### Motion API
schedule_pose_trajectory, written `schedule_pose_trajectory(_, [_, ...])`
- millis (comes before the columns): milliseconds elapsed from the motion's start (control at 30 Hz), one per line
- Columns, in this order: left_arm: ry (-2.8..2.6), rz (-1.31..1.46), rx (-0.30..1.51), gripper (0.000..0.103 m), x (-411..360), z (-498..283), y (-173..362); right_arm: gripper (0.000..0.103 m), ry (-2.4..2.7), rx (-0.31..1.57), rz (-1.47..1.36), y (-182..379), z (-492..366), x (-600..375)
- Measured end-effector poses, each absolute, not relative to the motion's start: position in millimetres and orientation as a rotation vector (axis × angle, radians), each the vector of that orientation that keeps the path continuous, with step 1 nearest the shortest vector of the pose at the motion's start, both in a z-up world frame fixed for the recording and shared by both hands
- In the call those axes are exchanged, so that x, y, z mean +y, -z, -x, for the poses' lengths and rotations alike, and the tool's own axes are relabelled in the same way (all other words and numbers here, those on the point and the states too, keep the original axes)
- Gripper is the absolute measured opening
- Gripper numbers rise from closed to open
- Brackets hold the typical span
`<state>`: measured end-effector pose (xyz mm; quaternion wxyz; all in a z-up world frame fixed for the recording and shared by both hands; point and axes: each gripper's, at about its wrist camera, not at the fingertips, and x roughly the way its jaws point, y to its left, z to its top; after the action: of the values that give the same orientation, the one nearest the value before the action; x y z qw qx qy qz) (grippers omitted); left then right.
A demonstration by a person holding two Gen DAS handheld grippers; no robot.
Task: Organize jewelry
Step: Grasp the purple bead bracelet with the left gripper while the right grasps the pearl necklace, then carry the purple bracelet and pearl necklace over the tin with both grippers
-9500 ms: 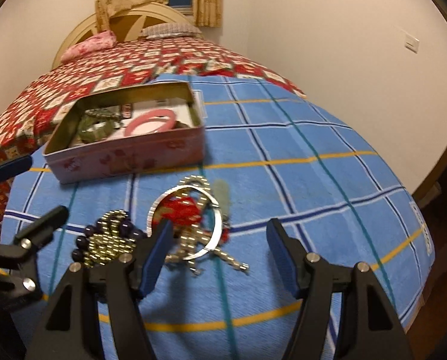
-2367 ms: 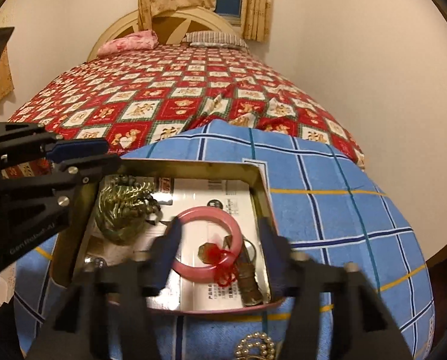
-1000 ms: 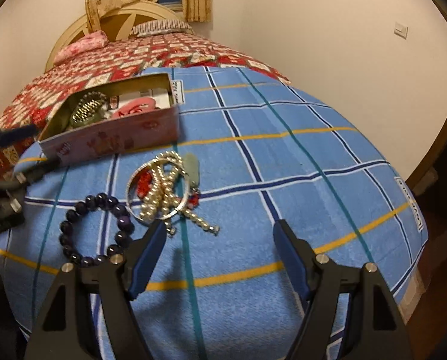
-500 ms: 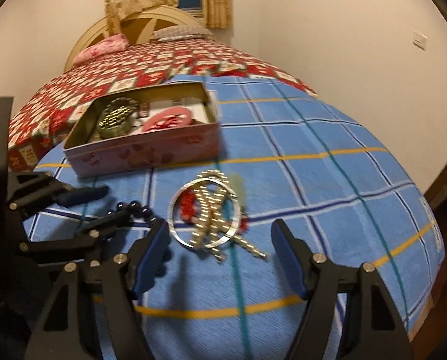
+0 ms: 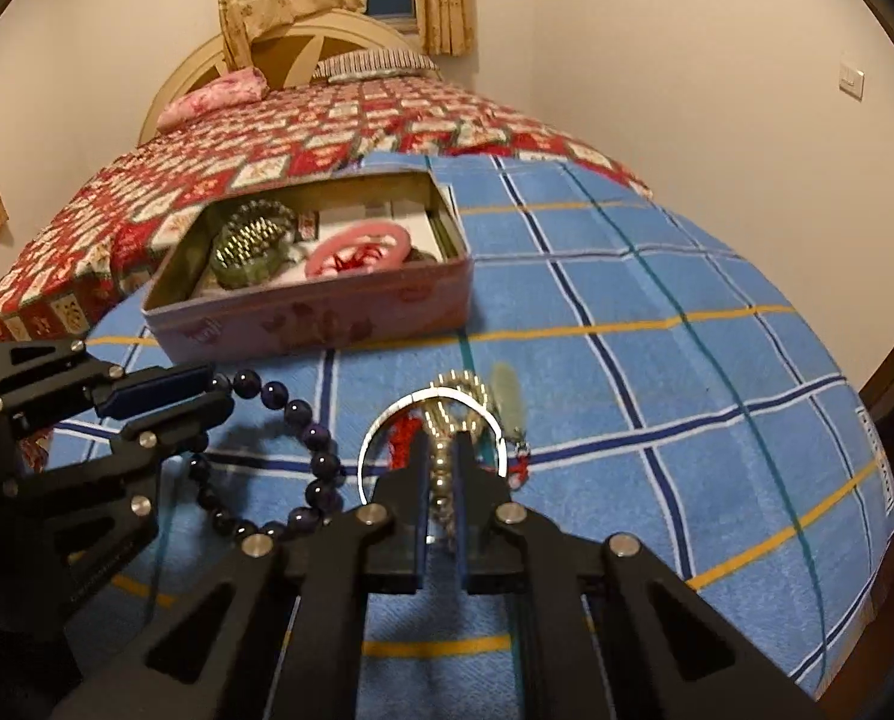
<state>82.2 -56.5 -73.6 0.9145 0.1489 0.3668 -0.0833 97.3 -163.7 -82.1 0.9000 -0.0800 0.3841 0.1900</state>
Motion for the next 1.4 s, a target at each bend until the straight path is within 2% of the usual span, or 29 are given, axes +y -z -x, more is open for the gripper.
schedule_pose_trajectory(600, [0.097,-0.260,0.639,0.013,-17.8,-80.3,8.5,0.009,-0.440,0.648,0.108,21.6,-86.1,-162.4])
schedule_pose_trajectory(900, [0.063,-0.275,0.595,0.013,0.5,-87.1,-16.6,0.009,-0.447,0.632,0.128,11.4,-93.1,-157.7])
schedule_pose_trajectory(1400, [0.015,-0.308,0.602,0.013,20.0,-122.7,-25.4,0.009,-0.465,0.601,0.182,-3.2,-117.5,-140.1])
